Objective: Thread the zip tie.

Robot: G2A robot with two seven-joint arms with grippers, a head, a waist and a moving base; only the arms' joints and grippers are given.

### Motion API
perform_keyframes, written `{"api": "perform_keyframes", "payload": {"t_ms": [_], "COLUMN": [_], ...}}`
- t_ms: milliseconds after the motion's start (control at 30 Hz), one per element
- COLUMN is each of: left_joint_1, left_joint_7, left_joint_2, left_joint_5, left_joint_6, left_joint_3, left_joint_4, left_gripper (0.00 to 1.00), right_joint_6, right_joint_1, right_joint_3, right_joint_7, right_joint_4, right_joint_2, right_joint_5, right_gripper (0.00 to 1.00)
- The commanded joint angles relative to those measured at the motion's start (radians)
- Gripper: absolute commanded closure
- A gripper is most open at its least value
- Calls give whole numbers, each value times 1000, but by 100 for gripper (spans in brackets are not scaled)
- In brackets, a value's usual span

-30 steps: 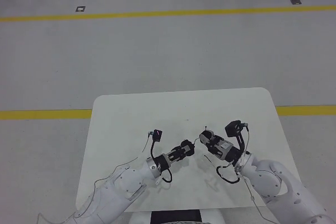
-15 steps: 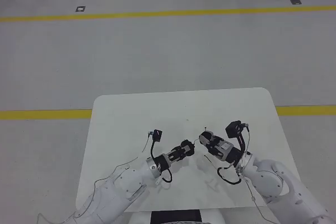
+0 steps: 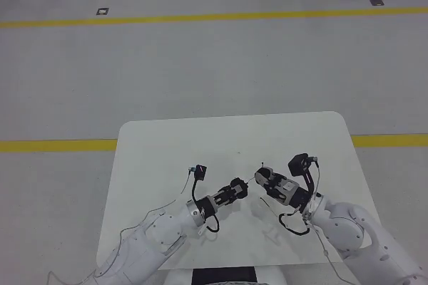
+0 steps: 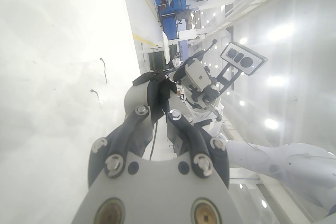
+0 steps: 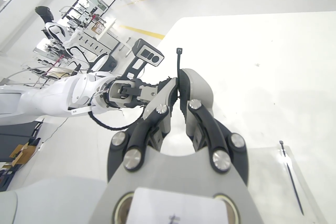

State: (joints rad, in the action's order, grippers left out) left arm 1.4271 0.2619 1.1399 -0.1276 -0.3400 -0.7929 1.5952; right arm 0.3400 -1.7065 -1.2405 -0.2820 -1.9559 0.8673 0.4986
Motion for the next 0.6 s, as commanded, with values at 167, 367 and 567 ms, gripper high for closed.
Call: {"api": "perform_keyframes", "payload": {"t_ms": [167,367,567], "left_joint_1": [0,0,0], "left_joint_7": [0,0,0], "left_joint_2": [0,0,0], "left_joint_5": [0,0,0], "left_joint_6": [0,0,0], "left_joint_3": [0,0,0], "left_joint_4": [0,0,0], "left_gripper": [100,100,100], "right_joint_6": [0,0,0], "right_joint_1": [5,14,26], "right_joint_3": [14,32,61], "right_joint_7": [19,41,74], "right_joint_4": [-3,0,7], "right_joint_2": [-21,-40,-63], "right_joint_5": [-1,-2,2], "right_gripper": [100,100,100]}}
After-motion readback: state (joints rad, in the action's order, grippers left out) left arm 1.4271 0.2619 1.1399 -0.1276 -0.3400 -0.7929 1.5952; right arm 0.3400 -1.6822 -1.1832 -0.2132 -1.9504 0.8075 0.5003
